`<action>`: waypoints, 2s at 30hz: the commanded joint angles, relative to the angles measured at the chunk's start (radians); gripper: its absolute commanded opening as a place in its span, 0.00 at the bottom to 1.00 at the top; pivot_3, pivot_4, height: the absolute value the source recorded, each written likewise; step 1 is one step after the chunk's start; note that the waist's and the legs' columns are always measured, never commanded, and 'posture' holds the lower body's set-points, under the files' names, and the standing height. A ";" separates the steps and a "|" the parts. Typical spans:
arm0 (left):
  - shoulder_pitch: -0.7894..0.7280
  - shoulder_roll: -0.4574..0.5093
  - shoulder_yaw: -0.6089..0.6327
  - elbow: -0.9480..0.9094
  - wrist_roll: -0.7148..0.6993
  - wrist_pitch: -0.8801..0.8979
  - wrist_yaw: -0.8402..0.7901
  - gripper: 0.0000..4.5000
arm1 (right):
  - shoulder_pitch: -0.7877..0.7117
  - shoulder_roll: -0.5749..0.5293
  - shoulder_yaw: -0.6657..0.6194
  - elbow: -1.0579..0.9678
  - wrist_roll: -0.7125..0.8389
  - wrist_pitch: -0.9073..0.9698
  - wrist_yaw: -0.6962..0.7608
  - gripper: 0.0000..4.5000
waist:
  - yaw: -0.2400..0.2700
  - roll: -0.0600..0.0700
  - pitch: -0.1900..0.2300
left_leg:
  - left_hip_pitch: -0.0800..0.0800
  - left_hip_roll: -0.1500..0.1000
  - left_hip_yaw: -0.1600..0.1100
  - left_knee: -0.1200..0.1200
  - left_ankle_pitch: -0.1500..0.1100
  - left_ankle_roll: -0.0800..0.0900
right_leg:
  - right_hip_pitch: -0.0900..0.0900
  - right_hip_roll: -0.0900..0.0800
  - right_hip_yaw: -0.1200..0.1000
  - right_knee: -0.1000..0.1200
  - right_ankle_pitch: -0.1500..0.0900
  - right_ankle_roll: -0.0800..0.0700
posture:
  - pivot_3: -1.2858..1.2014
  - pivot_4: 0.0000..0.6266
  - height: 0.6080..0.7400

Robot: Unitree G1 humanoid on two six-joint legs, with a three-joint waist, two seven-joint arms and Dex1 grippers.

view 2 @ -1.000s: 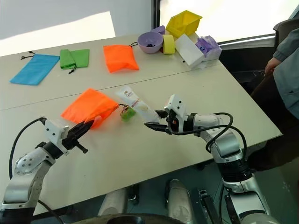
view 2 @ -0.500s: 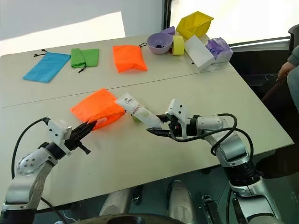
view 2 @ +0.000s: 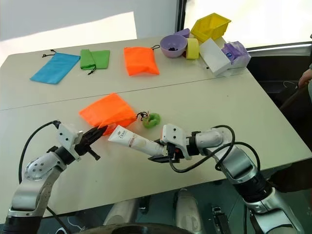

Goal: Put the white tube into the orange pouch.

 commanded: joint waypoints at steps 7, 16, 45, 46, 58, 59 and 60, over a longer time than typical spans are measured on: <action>0.004 0.019 -0.020 -0.054 0.015 0.010 -0.009 0.00 | -0.122 0.077 0.039 0.169 -0.092 -0.031 -0.014 0.41 | 0.001 -0.001 0.001 | -0.001 -0.002 0.001 -0.001 -0.001 0.002 | -0.001 0.000 0.001 -0.001 0.002 0.004 | 0.52 0.24 1.00; -0.015 0.025 -0.130 -0.140 0.029 0.130 -0.014 0.00 | -0.165 0.126 -0.001 0.095 -0.031 0.193 -0.055 0.41 | 0.001 -0.001 0.001 | -0.001 -0.001 0.001 0.000 -0.001 0.002 | -0.001 0.000 0.002 -0.001 0.002 0.004 | 0.52 0.24 1.00; 0.019 0.038 -0.093 -0.207 -0.002 0.204 0.006 0.00 | -0.243 0.262 0.076 0.180 -0.127 0.179 -0.203 0.41 | -0.001 -0.001 0.001 | -0.001 -0.002 0.002 0.001 -0.001 0.002 | -0.004 0.003 0.008 0.001 0.003 0.005 | 0.52 0.24 1.00; 0.021 0.039 -0.095 -0.208 -0.003 0.202 0.005 0.00 | -0.254 0.272 0.081 0.196 -0.140 0.170 -0.214 0.41 | -0.003 -0.001 0.001 | -0.001 -0.002 0.002 0.001 -0.001 0.002 | -0.004 0.004 0.008 0.001 0.003 0.005 | 0.52 0.24 1.00; 0.031 0.048 -0.092 -0.209 -0.005 0.192 -0.002 0.00 | -0.325 0.378 0.147 0.332 -0.227 0.105 -0.243 0.41 | -0.003 -0.001 0.001 | 0.002 -0.001 0.001 0.000 -0.001 0.001 | -0.006 0.010 0.017 0.001 0.007 0.003 | 0.52 0.24 1.00; 0.032 0.048 -0.091 -0.209 -0.004 0.189 -0.002 0.00 | -0.332 0.376 0.167 0.349 -0.253 0.085 -0.248 0.41 | -0.003 -0.001 0.001 | 0.003 -0.001 0.001 0.000 -0.001 0.001 | -0.006 0.010 0.017 0.001 0.007 0.003 | 0.52 0.24 1.00; 0.032 0.048 -0.092 -0.209 -0.006 0.189 -0.002 0.00 | -0.339 0.377 0.186 0.367 -0.284 0.057 -0.260 0.41 | -0.003 -0.001 0.000 | 0.003 -0.001 0.001 0.000 -0.001 0.001 | -0.006 0.010 0.017 0.001 0.007 0.002 | 0.52 0.24 1.00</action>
